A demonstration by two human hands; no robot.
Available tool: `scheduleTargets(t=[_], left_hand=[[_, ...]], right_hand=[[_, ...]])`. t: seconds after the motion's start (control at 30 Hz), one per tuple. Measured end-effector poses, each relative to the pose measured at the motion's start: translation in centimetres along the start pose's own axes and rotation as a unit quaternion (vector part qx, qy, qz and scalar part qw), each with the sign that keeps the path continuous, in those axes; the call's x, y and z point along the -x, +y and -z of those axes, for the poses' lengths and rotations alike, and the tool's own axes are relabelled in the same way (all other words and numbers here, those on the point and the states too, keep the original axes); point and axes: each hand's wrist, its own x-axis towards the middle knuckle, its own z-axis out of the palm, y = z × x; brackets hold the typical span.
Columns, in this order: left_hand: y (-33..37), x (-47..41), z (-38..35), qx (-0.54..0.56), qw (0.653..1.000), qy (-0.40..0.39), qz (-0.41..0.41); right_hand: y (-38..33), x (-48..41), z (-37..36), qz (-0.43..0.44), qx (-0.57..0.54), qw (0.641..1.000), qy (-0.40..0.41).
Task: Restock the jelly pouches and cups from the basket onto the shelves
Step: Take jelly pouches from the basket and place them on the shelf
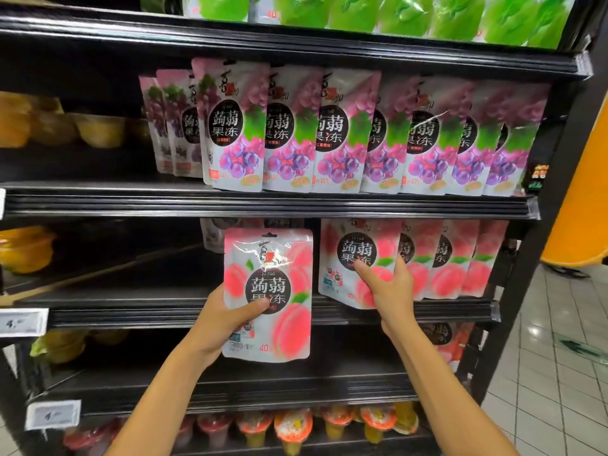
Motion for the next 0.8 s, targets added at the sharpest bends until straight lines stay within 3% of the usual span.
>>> scheduleTargets(t=[0.33,0.53,0.8], left_hand=[[-0.7,0.0,-0.3,-0.005,1.0,0.001,0.011],[-1.3,0.0,-0.2,0.009,1.0,0.001,0.009],[-1.0,0.4,-0.1,0.002,1.0,-0.003,0.004]], right_hand=[[1.1,1.2,1.0,0.039,0.113,0.992,-0.026],[1.5,2.8,1.9,0.103,0.247,0.963,0.038],[1.4,2.0,1.0,0.089,0.337,0.932,0.097]])
